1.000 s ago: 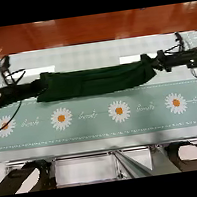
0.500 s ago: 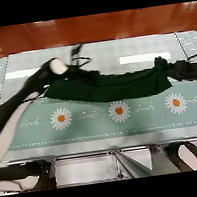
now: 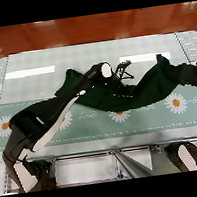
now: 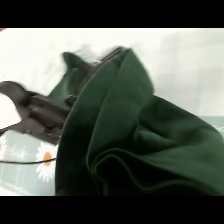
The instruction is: Fold the shirts.
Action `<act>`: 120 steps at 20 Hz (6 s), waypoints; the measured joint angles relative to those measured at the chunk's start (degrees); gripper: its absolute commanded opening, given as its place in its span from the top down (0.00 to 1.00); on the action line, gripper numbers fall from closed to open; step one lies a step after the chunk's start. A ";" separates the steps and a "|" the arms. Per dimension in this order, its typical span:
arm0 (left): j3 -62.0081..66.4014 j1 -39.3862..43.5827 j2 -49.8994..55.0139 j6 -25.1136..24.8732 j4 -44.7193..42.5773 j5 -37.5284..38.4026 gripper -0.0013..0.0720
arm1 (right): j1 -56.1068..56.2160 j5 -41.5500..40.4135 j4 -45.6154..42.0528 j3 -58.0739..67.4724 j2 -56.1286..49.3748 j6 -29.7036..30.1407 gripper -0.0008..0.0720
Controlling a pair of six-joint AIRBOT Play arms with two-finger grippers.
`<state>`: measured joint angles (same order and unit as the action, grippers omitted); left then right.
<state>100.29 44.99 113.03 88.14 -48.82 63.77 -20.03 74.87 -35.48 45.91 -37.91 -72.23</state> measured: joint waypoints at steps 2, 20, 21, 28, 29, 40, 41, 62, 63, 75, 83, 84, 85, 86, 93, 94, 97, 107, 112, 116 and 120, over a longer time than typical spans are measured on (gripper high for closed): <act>0.52 -2.32 -0.74 0.02 0.22 2.27 0.95 | 2.32 -1.07 0.35 0.00 0.20 -1.03 0.96; -52.28 -43.28 -66.66 -6.16 -6.38 -0.42 0.95 | 48.13 -24.59 12.61 38.32 -58.99 0.37 0.96; -53.46 -43.67 -68.15 -6.27 -6.32 -0.44 0.95 | 48.85 -24.92 13.05 40.22 -61.64 0.39 0.96; -56.61 -44.54 -70.99 -6.47 -6.12 -1.70 0.95 | 50.62 -27.08 18.23 46.71 -70.53 0.42 0.42; -57.02 -44.59 -71.06 -6.47 -6.01 -2.78 0.95 | 50.47 -27.08 18.86 46.95 -70.90 0.37 0.42; -42.69 -57.22 -75.23 -7.32 -6.84 -8.83 0.95 | 28.96 3.58 -4.09 44.85 -52.17 -6.25 0.42; -41.42 -58.60 -75.69 -7.32 -6.82 -8.81 0.95 | 27.06 4.50 -11.23 42.29 -47.54 -7.82 0.41; -66.18 -44.02 -75.56 -5.92 -1.51 -11.34 0.95 | 27.54 -22.93 18.53 -4.94 -48.81 5.25 0.42; -66.29 -43.98 -75.56 -5.81 -1.51 -11.43 0.95 | 29.22 -22.91 18.82 -3.17 -50.38 5.16 0.50; -66.49 -43.80 -75.52 -5.79 -1.49 -12.28 0.95 | 34.45 -16.09 6.12 25.64 -49.24 -2.40 0.96; -66.49 -43.80 -75.49 -5.81 -1.49 -11.76 0.95 | 28.09 3.32 -12.63 60.78 -47.74 -13.51 0.96; -66.49 -43.80 -75.52 -5.81 -1.49 -11.52 0.95 | 25.77 5.55 -13.42 63.67 -47.56 -14.43 0.96; -66.51 -43.80 -75.49 -5.81 -1.49 -11.23 0.95 | 23.34 7.43 -13.99 65.70 -47.25 -14.95 0.96; -66.51 -43.80 -75.52 -5.81 -1.49 -10.93 0.95 | 20.65 8.94 -14.25 67.21 -46.84 -15.61 0.96; -66.51 -43.80 -75.52 -5.81 -1.49 -9.55 0.95 | -3.82 17.09 -11.34 70.79 -43.23 -17.20 0.96; -66.51 -43.80 -75.52 -5.81 -1.49 -9.53 0.95 | -7.39 18.51 -10.64 70.88 -42.97 -17.27 0.96; -66.51 -43.80 -75.52 -5.81 -1.49 -9.51 0.95 | -16.09 24.22 -10.64 70.93 -42.40 -17.38 0.96; -66.51 -43.80 -75.52 -5.81 -1.46 -16.17 0.95 | -36.98 28.15 -41.66 37.68 -22.49 -18.64 0.96; -66.51 -43.80 -75.49 -6.27 -1.46 -17.38 0.95 | -43.69 28.06 -59.21 17.51 -12.26 -20.52 0.41; -66.27 -43.80 -74.34 -6.78 -1.49 -18.64 0.95 | -45.07 27.89 -65.18 10.78 -9.60 -21.55 0.44; -61.37 -43.87 -69.46 -9.64 -1.51 -20.35 0.95 | -45.40 28.44 -60.13 11.15 -10.47 -21.77 0.96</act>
<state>38.92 1.13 43.57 78.50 -50.33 43.42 -65.43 103.31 -95.61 57.06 -48.38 -94.00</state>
